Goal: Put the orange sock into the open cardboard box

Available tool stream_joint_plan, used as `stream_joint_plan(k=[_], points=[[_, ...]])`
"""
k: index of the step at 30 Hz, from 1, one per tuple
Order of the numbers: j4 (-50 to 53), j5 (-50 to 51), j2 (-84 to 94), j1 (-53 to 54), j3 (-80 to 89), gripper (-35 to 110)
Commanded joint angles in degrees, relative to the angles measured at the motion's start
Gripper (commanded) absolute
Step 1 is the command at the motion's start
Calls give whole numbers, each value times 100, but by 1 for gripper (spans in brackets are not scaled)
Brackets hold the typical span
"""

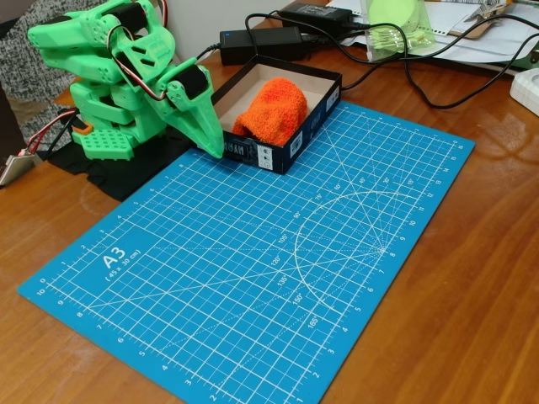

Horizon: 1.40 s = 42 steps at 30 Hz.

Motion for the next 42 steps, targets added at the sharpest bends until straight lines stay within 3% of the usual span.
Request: stream_joint_plan(k=[1,24,32,37,42], points=[[44,141,105,132,53,0],[44,9,105,70,53,0],[44,18,105,70,53,12],[44,18,105,70,53,0],[44,26,105,79,53,0]])
